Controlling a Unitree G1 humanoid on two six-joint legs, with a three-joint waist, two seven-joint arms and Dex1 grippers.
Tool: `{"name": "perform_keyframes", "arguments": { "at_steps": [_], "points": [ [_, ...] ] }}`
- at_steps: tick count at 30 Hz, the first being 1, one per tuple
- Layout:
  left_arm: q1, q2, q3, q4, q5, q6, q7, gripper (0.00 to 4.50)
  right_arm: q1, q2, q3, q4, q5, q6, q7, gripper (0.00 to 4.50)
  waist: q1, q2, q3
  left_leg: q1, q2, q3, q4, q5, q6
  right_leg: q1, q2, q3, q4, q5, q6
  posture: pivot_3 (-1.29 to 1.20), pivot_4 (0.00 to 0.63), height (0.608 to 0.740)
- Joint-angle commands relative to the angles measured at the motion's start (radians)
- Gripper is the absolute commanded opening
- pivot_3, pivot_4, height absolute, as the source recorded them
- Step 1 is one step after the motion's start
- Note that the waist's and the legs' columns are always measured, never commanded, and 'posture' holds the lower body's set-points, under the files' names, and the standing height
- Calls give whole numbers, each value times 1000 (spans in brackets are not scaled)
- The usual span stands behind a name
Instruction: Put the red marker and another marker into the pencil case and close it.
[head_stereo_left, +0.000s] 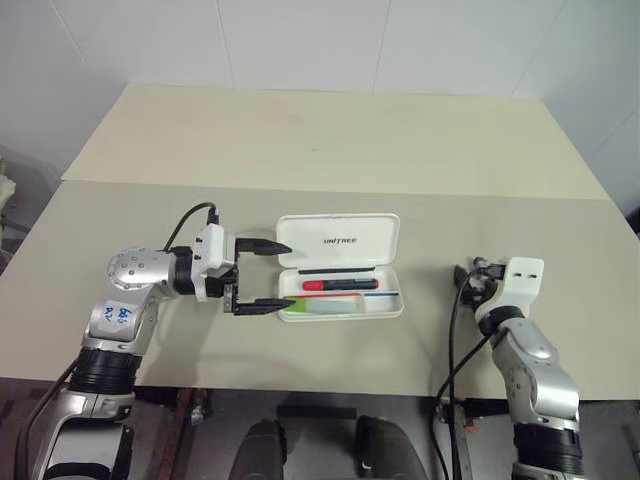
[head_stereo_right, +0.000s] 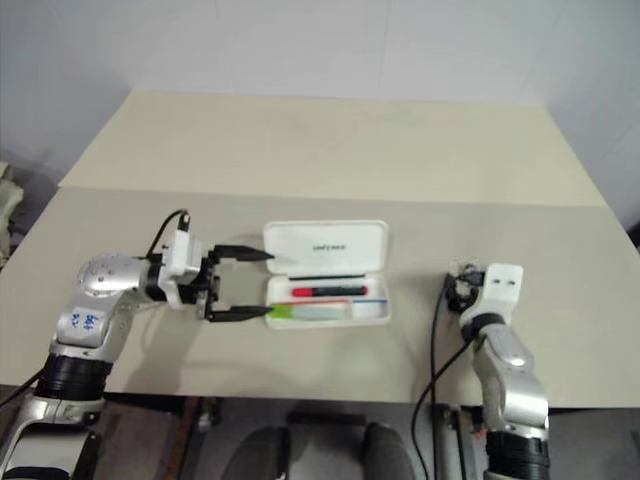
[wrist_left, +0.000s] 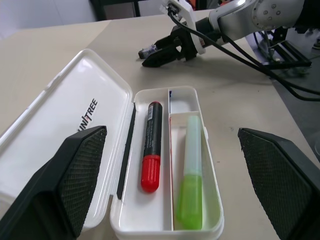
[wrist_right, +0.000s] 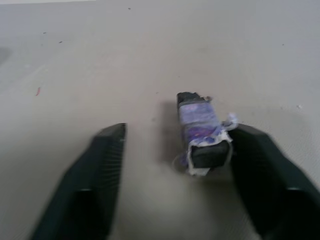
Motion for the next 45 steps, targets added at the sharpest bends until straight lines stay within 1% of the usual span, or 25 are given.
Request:
{"name": "perform_keyframes", "arguments": {
  "at_steps": [1, 2, 3, 4, 5, 10, 13, 15, 17, 18, 21, 25, 30, 33, 36, 38, 45],
  "points": [
    [-2, 14, 29, -56, -23, 1, 16, 4500, -5, -12, -16, 22, -19, -6, -19, 1637, 0, 0, 0, 0, 0, 0, 0, 0, 0, 0, 0, 0, 0, 0, 0, 0, 150, 740],
    [2, 15, 29, -60, -24, 1, 18, 4500, -7, -13, -14, 24, -21, -8, -19, 1324, 0, 0, 0, 0, 0, 0, 0, 0, 0, 0, 0, 0, 0, 0, 0, 0, 150, 740],
    [4, 16, 29, -63, -25, 1, 20, 4500, -8, -14, -12, 24, -23, -10, -20, 893, 1, 0, 0, 0, 0, 0, 0, 0, 0, 0, 0, 0, 0, 0, 0, 0, 150, 740],
    [6, 16, 29, -65, -25, 2, 23, 4500, -10, -15, -10, 25, -25, -9, -19, 561, 0, 0, 0, 0, 0, 0, 0, 0, 0, 0, 0, 0, 0, 0, 0, 0, 150, 740],
    [6, 15, 29, -66, -24, 3, 24, 4500, -11, -16, -10, 25, -26, -9, -18, 450, 0, 0, 0, 0, 0, 0, -1, 0, 0, 0, 0, 0, -1, 0, 0, 0, 150, 740],
    [0, 11, 25, -56, -19, -2, 28, 4500, -24, -24, 25, -3, -34, -26, 28, 450, -1, 0, 0, 0, 0, 0, -1, 0, 0, 0, 0, 0, -1, 0, 0, 0, 150, 740],
    [-6, 10, 23, -46, -16, -6, 27, 4500, -23, -38, 61, -46, -5, -63, 127, 450, -3, 0, 0, 0, 0, 0, -2, 0, 0, -1, 0, 0, -1, 0, 0, 0, 150, 740],
    [-2, 11, 24, -46, -16, -9, 27, 4500, -12, -73, 96, -87, 8, -101, 229, 450, -4, 1, 1, 0, 0, 0, -2, 0, 0, -1, 0, 0, -1, 0, 0, 0, 150, 740],
    [3, 12, 25, -50, -17, -8, 28, 4500, -4, -100, 114, -111, 16, -125, 293, 450, -3, 2, 1, -1, 0, 0, -3, 0, 0, -2, 0, 0, -1, 0, 1, 0, 150, 740],
    [10, 12, 27, -53, -18, -8, 29, 4500, 1, -122, 125, -127, 19, -136, 331, 450, -2, 2, 1, -1, 0, 0, -3, 0, 0, -2, 0, 0, -1, 0, 1, 0, 150, 740],
    [50, 12, 28, -78, -21, -5, 37, 4500, 15, -222, 157, -189, 54, -170, 507, 450, -2, 2, 1, -1, 0, 1, -3, 0, 0, -2, 0, 0, -2, 0, 1, 0, 150, 740],
    [121, 25, 34, -118, -12, -8, 48, 4500, 21, -345, 171, -227, 146, -172, 732, 450, 0, 2, 2, -2, 0, 1, -3, -1, 0, -2, 0, 0, -4, 0, 2, 0, 150, 740],
    [194, 50, 44, -146, -5, -19, 57, 4500, -12, -450, 191, -194, 195, -174, 923, 450, 0, 2, 2, -2, 0, 1, -2, -1, 0, -2, 0, 0, -4, 0, 2, 0, 150, 740],
    [206, 54, 45, -155, -10, -15, 67, 4500, -29, -466, 198, -166, 196, -185, 973, 450, 1, 2, 2, -2, 0, 1, -1, -1, 0, -2, 0, 0, -4, 0, 2, 0, 150, 740],
    [214, 54, 43, -160, -9, -15, 74, 4500, -84, -465, 225, -94, 178, -208, 1035, 450, 1, 2, 2, -2, 0, 1, -1, -1, 0, -1, 0, 0, -4, 0, 1, 0, 150, 740],
    [216, 52, 40, -166, -7, -13, 81, 4500, -119, -453, 253, -40, 158, -235, 1066, 450, 0, 2, 2, -2, 0, 1, -1, -1, 0, -1, 0, 0, -4, 0, 2, 0, 150, 740],
    [190, 51, 31, -164, -9, -5, 91, 4500, -168, -411, 337, 96, 102, -329, 1134, 450, 0, 2, 2, -2, 1, 2, -2, -1, -1, -2, 0, 0, -4, 0, 2, 0, 150, 740]
  ]
}}
